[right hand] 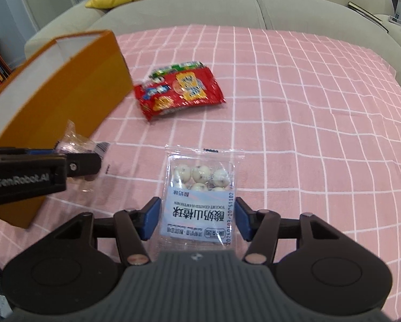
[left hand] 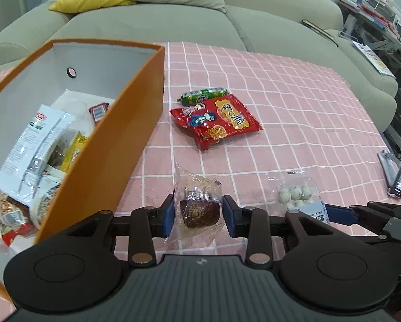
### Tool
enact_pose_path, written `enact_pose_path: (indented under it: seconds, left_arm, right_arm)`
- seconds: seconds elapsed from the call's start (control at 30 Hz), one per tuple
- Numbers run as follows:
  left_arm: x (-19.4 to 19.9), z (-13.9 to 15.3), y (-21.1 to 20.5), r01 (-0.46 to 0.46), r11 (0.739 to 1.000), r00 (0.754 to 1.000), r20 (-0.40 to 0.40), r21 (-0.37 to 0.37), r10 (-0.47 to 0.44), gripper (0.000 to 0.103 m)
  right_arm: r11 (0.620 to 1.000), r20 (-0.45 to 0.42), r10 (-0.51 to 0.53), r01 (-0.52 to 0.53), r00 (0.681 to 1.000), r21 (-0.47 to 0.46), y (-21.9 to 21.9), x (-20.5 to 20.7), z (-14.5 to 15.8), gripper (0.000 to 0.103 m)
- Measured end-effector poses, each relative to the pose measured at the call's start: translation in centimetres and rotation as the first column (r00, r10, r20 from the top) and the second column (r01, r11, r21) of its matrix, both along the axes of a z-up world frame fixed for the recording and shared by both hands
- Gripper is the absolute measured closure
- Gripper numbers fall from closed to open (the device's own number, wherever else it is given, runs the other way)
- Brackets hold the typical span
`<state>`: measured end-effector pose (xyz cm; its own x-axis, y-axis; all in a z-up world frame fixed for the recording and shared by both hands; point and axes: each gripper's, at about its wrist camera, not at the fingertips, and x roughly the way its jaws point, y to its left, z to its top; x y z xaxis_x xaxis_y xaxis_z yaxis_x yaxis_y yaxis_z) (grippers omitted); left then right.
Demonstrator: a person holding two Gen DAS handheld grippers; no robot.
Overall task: Organize snacks
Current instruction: 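Carry the pastry and candy-ball bag over the box and lower them inside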
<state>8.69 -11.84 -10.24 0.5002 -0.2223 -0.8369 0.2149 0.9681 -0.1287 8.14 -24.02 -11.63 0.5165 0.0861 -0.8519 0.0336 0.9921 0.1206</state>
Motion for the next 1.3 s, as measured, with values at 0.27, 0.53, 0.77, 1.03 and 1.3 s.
enact_pose_path:
  seconds: [0.27, 0.53, 0.77, 1.03, 1.3]
  left_arm:
    - [-1.6, 2.9, 1.5, -0.003, 1.0, 0.999, 0.053, -0.022, 0.004, 0.062]
    - [-2.1, 6.1, 4.2, -0.045, 0.998, 0.992, 0.115, -0.041, 0.049, 0.062]
    - [-1.0, 8.5, 7.8, -0.087, 0.995, 0.982, 0.162, -0.046, 0.094, 0.062]
    - [1.5, 10.6, 11.1, -0.085, 0.996, 0.977, 0.196, -0.002, 0.084, 0.062]
    - [4.5, 10.7, 13.3, -0.084, 0.996, 0.979, 0.187, 0.027, 0.077, 0.062]
  right_arm:
    - [0.999, 0.09, 0.021, -0.023, 0.996, 0.029, 1.3, -1.5, 4.0, 0.047]
    - [0.995, 0.164, 0.082, -0.091, 0.983, 0.049, 3.6, -1.2, 7.3, 0.047]
    - [0.983, 0.214, 0.162, -0.177, 0.963, 0.048, 6.9, 0.4, 9.8, 0.047]
    - [0.957, 0.265, 0.273, -0.288, 0.925, 0.02, 11.4, 3.4, 12.2, 0.047]
    - [0.922, 0.259, 0.382, -0.384, 0.887, -0.044, 15.5, 7.3, 12.6, 0.047]
